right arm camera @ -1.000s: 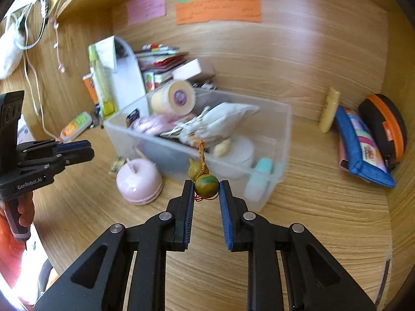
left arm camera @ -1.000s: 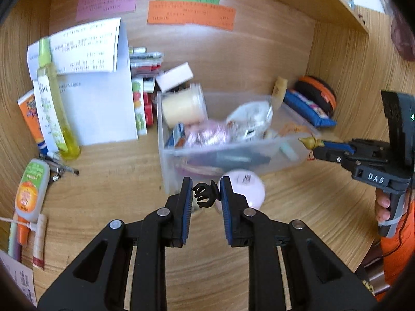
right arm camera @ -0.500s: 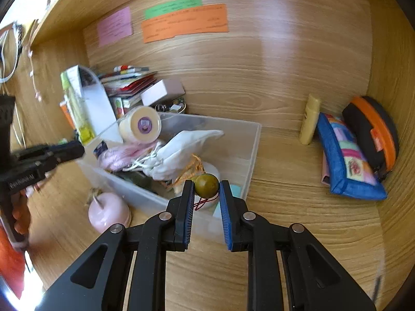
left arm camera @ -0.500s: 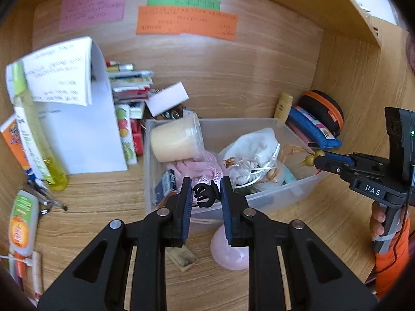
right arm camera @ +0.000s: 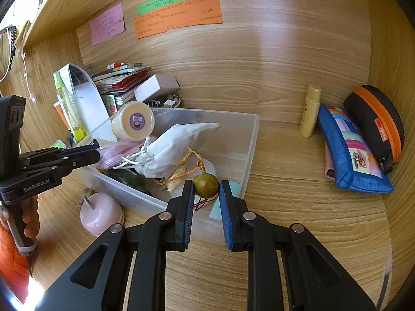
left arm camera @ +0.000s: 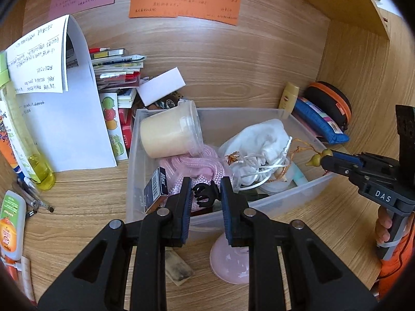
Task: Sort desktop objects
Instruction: 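Lift and carry the black clip and bead keychain over the clear box, then open the left tool to drop the clip while the right tool releases the keychain, then withdraw both tools toward the pink round container and beige eraser block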
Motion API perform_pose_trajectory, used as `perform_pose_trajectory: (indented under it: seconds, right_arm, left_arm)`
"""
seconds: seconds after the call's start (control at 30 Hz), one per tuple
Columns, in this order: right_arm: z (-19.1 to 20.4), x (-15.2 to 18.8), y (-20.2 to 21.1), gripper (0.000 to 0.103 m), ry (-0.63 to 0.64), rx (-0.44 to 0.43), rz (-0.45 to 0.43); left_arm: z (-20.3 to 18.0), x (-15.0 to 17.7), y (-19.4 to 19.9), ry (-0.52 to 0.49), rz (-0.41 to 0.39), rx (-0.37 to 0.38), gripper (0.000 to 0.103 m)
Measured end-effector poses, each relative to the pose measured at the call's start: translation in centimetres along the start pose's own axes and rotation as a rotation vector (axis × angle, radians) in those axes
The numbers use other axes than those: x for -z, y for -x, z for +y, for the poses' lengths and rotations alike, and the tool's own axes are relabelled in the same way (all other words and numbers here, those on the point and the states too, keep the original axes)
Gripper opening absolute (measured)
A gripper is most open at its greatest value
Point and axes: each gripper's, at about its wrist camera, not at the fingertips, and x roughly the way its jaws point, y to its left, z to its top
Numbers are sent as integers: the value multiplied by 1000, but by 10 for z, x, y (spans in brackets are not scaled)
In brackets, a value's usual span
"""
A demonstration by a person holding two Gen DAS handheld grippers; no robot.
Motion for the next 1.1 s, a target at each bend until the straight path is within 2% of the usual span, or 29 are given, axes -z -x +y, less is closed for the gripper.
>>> perform_pose_trajectory:
  seconds: [0.07,0.13,0.17,0.37,0.43,0.5,0.6,0.7,0.77,0.87,1.1]
  right_arm:
    - [1,0,0,18,8,9,-3]
    - [2,0,0,18,10,16,-4]
    - [2,0,0,19,11,16,-3]
    - [3,1,1,24,11,6,-9]
    - [3,1,1,26,13,6,-10]
    - [4,0,2,34,7,-11,-9]
    - [9,0,4,43,17,-7,-13]
    - [19,2,9,45,50,-9,-14]
    - [28,4,12,48,68,-33,-8]
    - [43,9,16,60,105,-67,-3]
    - [83,22,10,62,219,-120,59]
  left_arm:
    - [0,0,0,-1,0,4,24]
    - [0,1,3,0,-4,-4,47]
    - [0,1,4,0,-8,-10,50]
    - [-4,3,17,-17,-42,1,51]
    - [-5,3,23,-22,-53,3,55]
    - [-4,3,29,-25,-70,-2,61]
    - [0,4,36,-23,-83,-15,61]
    - [9,8,44,-20,-83,-36,65]
    - [17,14,48,-13,-69,-39,70]
    - [28,23,49,-13,-40,-50,71]
    - [43,43,37,-26,43,-64,71]
